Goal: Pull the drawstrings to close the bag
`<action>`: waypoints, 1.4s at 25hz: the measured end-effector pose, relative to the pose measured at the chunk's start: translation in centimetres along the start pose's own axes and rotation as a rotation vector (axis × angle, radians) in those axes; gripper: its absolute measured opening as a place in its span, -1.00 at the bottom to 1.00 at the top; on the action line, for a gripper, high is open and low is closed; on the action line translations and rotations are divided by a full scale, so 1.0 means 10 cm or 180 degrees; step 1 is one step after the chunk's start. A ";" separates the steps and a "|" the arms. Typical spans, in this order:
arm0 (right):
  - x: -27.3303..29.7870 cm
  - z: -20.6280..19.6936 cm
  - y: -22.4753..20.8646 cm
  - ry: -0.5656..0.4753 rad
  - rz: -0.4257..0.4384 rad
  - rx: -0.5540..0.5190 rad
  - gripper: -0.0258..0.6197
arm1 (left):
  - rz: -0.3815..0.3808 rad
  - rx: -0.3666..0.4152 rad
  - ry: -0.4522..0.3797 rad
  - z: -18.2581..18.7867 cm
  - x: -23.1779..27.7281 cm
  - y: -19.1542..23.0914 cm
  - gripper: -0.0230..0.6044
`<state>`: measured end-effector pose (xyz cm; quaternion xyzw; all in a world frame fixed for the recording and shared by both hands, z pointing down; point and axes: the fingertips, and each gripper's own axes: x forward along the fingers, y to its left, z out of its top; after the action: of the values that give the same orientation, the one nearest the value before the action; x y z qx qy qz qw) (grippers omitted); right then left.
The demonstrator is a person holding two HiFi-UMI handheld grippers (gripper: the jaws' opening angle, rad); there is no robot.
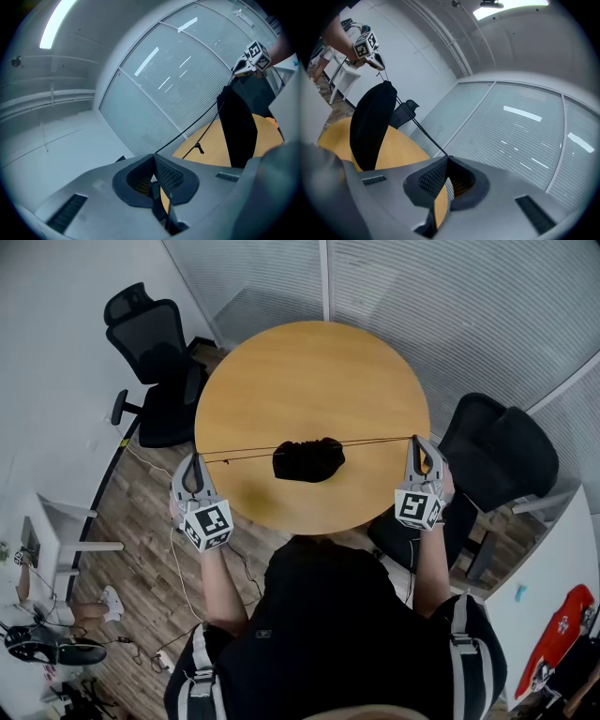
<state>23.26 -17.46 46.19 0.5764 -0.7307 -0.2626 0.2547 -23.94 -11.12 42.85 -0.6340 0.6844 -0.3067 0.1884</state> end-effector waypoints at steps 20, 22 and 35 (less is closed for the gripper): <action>-0.02 -0.25 -0.08 0.0192 -0.0023 -0.0003 -0.74 | -0.0082 -0.0060 0.0016 -0.05 0.13 -0.03 -0.88; -0.02 -0.26 -0.07 0.0203 -0.0019 -0.0011 -0.74 | -0.0077 -0.0056 0.0015 -0.05 0.14 -0.03 -0.88; -0.02 -0.23 -0.01 0.0165 0.0062 0.0033 -0.74 | -0.0059 -0.0094 0.0044 -0.13 0.08 -0.01 -0.88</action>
<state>24.94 -17.49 47.75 0.5772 -0.7308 -0.2413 0.2732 -24.82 -11.69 44.01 -0.6410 0.6842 -0.3027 0.1715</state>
